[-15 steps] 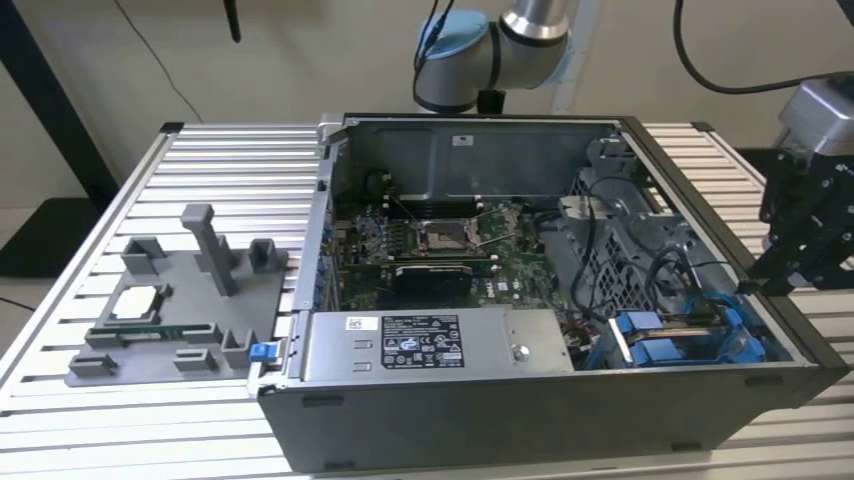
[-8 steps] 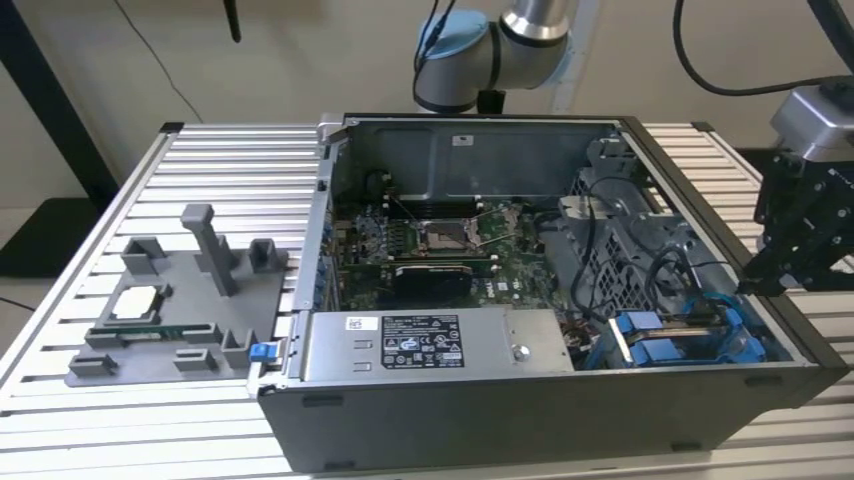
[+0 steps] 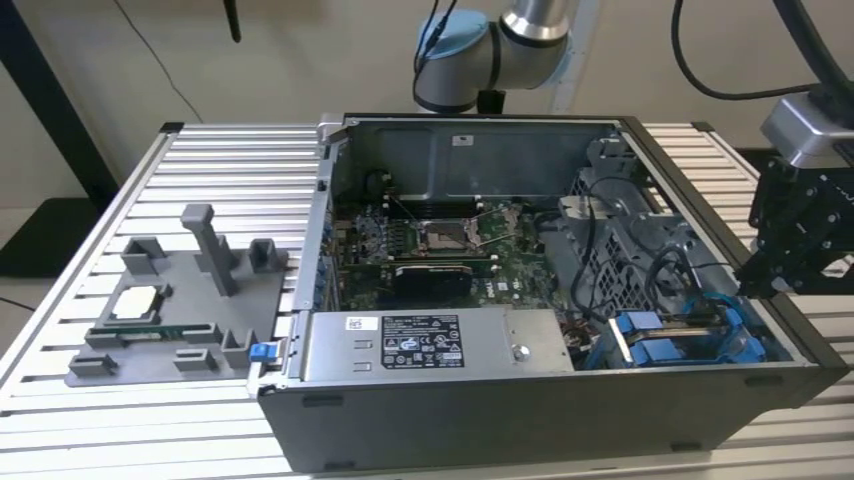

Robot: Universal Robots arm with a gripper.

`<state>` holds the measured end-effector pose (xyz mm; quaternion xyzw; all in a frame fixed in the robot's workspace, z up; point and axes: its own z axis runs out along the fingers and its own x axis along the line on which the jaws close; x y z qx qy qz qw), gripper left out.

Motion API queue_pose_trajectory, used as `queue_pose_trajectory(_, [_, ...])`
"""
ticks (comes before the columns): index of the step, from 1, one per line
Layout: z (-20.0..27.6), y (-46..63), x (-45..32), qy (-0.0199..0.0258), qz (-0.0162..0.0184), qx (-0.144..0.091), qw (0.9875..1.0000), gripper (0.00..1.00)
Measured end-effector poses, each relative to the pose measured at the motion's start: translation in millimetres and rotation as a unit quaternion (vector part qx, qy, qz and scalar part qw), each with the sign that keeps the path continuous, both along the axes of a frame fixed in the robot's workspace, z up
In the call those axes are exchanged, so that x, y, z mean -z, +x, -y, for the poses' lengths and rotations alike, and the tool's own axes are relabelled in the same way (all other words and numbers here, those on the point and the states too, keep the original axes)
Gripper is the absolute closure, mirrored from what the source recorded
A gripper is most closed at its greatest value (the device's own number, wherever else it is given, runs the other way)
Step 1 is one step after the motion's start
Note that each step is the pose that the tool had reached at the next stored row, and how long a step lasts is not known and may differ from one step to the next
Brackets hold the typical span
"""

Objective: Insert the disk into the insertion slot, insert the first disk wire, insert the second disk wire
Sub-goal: 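Insert the second disk wire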

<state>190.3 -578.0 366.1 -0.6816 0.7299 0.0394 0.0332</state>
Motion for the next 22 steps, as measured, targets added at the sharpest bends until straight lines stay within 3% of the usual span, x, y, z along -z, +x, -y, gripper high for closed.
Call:
queue_pose_trajectory(1, [0.0,-0.1,0.0,0.0001,0.0000,0.000,1.0000,1.00])
queue_pose_trajectory(22, [0.0,-0.3,0.0,0.0070,0.0000,0.000,1.0000,1.00])
